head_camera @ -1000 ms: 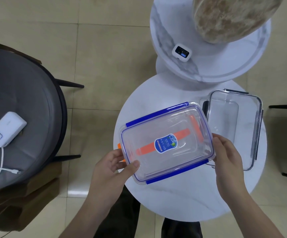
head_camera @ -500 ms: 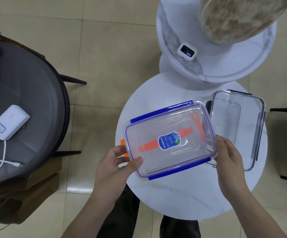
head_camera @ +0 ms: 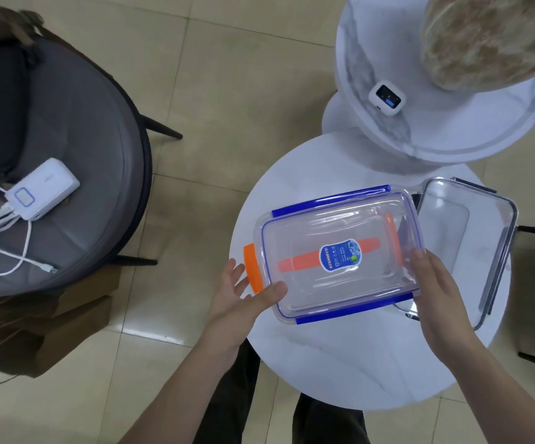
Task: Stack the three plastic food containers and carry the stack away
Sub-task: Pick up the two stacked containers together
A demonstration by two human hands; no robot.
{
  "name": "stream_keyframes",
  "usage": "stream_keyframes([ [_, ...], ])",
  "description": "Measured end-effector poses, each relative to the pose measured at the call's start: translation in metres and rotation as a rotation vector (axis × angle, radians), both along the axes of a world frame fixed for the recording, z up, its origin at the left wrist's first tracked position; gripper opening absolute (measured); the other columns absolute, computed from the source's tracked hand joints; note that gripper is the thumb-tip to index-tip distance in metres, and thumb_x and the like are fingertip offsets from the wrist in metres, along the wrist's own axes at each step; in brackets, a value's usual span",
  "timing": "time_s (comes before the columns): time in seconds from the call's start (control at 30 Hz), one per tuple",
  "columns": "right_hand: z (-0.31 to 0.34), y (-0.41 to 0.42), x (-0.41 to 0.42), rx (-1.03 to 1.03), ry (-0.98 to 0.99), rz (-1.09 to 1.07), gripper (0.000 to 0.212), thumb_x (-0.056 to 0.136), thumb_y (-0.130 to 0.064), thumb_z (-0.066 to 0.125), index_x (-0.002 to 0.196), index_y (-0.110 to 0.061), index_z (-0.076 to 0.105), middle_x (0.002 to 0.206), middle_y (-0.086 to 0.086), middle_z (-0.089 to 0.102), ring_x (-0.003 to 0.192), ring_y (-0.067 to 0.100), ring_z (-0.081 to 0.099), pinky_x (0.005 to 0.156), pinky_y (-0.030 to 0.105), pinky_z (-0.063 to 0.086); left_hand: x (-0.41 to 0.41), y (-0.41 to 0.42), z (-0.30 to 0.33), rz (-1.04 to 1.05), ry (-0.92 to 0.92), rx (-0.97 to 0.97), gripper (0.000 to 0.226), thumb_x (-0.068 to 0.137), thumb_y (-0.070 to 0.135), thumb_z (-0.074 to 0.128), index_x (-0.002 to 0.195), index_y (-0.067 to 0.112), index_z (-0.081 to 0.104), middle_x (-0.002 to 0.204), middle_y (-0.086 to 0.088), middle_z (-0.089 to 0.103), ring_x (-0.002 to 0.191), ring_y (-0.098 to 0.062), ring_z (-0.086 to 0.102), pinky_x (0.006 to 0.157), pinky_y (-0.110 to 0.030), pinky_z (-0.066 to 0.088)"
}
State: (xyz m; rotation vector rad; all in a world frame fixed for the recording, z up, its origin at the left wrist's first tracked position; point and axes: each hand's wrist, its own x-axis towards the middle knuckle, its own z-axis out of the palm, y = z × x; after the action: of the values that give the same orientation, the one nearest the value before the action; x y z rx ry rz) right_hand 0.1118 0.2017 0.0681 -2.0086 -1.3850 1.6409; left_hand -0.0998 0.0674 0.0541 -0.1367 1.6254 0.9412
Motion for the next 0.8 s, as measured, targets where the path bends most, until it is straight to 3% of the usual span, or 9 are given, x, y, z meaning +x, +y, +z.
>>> stream_keyframes([
  [0.17,0.0,-0.003,-0.003,-0.028,0.02,-0.003,0.038,0.087,-0.065,0.035,0.111,-0.044,0.055,0.104,-0.023,0.065,0.095,-0.004,0.063,0.076,0.018,0.043,0.002,-0.001,-0.003,0.003,0.015,0.0,0.122,0.039,0.052,0.088,0.148,0.035,0.036,0.143,0.01,0.053,0.131,-0.015,0.053,0.104,-0.041,0.049],
  [0.3,0.001,-0.005,-0.006,-0.032,0.015,0.023,0.044,0.09,-0.062,0.03,0.119,-0.04,0.054,0.102,-0.023,0.064,0.083,-0.018,0.064,0.066,0.009,0.045,0.004,-0.004,-0.004,0.04,0.046,-0.014,0.112,0.039,0.052,0.088,0.14,0.038,0.042,0.137,0.011,0.058,0.122,-0.011,0.057,0.097,-0.035,0.052],
  [0.4,0.001,-0.005,-0.006,-0.038,0.026,0.024,0.042,0.089,-0.062,0.029,0.115,-0.041,0.054,0.1,-0.025,0.064,0.08,-0.02,0.063,0.059,0.003,0.046,0.006,-0.006,-0.004,0.053,0.08,-0.024,0.107,0.042,0.051,0.089,0.138,0.037,0.045,0.134,0.012,0.06,0.118,-0.009,0.06,0.095,-0.036,0.054],
  [0.53,0.0,-0.004,-0.004,-0.047,0.025,0.008,0.038,0.089,-0.062,0.031,0.113,-0.045,0.054,0.097,-0.024,0.066,0.081,-0.016,0.064,0.068,0.011,0.045,0.008,-0.004,-0.001,0.07,0.109,-0.032,0.107,0.043,0.052,0.088,0.139,0.034,0.047,0.132,0.012,0.062,0.118,-0.01,0.061,0.097,-0.039,0.054],
  [0.6,-0.001,-0.005,-0.003,-0.047,0.029,0.014,0.036,0.092,-0.061,0.03,0.114,-0.046,0.054,0.097,-0.025,0.066,0.084,-0.014,0.065,0.067,0.009,0.046,0.008,-0.003,0.002,0.073,0.13,-0.034,0.106,0.043,0.05,0.089,0.139,0.032,0.047,0.132,0.011,0.062,0.118,-0.011,0.061,0.103,-0.044,0.054],
  [0.8,-0.008,-0.006,0.001,-0.076,0.075,-0.034,0.046,0.092,-0.061,0.034,0.127,-0.037,0.051,0.111,-0.009,0.067,0.1,0.009,0.066,0.079,0.025,0.052,0.008,-0.001,0.005,0.026,0.157,-0.043,0.092,0.049,0.048,0.086,0.132,0.035,0.05,0.125,0.013,0.064,0.114,-0.012,0.063,0.101,-0.044,0.055],
])
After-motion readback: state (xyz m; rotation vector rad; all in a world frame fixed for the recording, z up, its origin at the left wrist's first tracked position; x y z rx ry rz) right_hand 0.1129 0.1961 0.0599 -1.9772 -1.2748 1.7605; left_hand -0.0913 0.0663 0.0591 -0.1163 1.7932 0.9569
